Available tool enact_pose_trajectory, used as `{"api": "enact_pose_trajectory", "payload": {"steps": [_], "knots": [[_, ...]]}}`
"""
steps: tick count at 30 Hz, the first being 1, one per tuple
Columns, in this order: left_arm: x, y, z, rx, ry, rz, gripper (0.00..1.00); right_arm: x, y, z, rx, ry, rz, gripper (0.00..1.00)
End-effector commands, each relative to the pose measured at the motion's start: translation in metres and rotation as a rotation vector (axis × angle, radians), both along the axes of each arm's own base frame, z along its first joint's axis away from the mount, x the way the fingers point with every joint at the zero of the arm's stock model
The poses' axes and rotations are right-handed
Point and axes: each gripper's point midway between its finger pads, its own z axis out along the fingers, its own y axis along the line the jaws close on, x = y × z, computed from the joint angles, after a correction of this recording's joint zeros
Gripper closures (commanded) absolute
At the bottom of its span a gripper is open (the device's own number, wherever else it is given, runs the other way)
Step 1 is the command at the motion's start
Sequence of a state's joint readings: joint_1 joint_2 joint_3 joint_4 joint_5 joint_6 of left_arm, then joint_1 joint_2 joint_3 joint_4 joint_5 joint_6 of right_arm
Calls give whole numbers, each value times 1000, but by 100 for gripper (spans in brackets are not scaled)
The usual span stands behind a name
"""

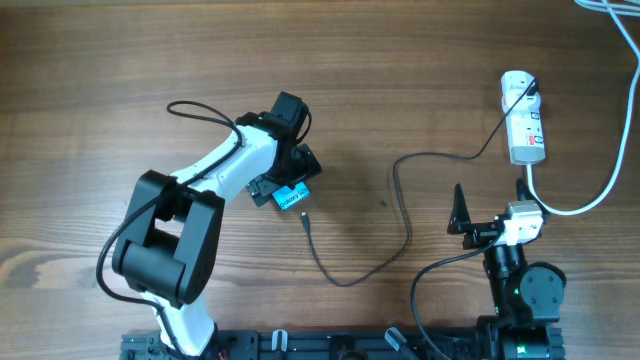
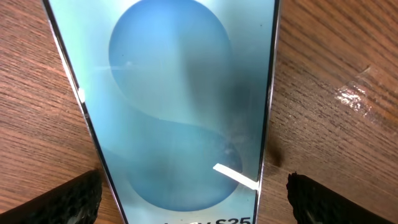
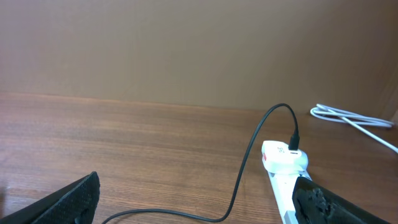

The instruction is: Plug charger to phone and switch on socket

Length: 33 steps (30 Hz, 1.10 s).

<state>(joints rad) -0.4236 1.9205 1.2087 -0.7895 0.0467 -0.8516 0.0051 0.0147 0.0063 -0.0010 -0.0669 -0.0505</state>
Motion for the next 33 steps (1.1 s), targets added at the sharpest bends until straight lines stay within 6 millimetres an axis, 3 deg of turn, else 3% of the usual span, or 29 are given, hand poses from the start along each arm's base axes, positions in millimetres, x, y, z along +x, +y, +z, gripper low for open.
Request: {"api": "enact_pose_trajectory", "payload": {"steps": [1,8,11,14,16,18,25,27,30,33], "knots": [[-3,10,-8,52,11,32,0,0,-1,2,0,-10,-2,0],[-17,17,-18,86,83,31,0,-1,2,2,2,-10,12,0],[-16,17,-18,84,79,31,0,-2,15,4,7,-18,88,0],[-11,14,-18,66,61,34,0,-12,51,10,100,-19,310,0],[-7,14,-18,56,49,43,0,-13,54,10,107,-16,324,0],[-5,17,-18,35,55,62,5,-15,53,24,143,-30,322,1],[12,35,-17,16,25,129,0,-10,54,101,143,-34,329,1],[13,35,-17,14,20,126,14,-5,63,121,149,13,383,0],[8,34,-18,21,37,120,14,9,64,131,159,158,377,0],[7,34,-18,23,41,114,13,22,65,128,141,334,379,0]]}}
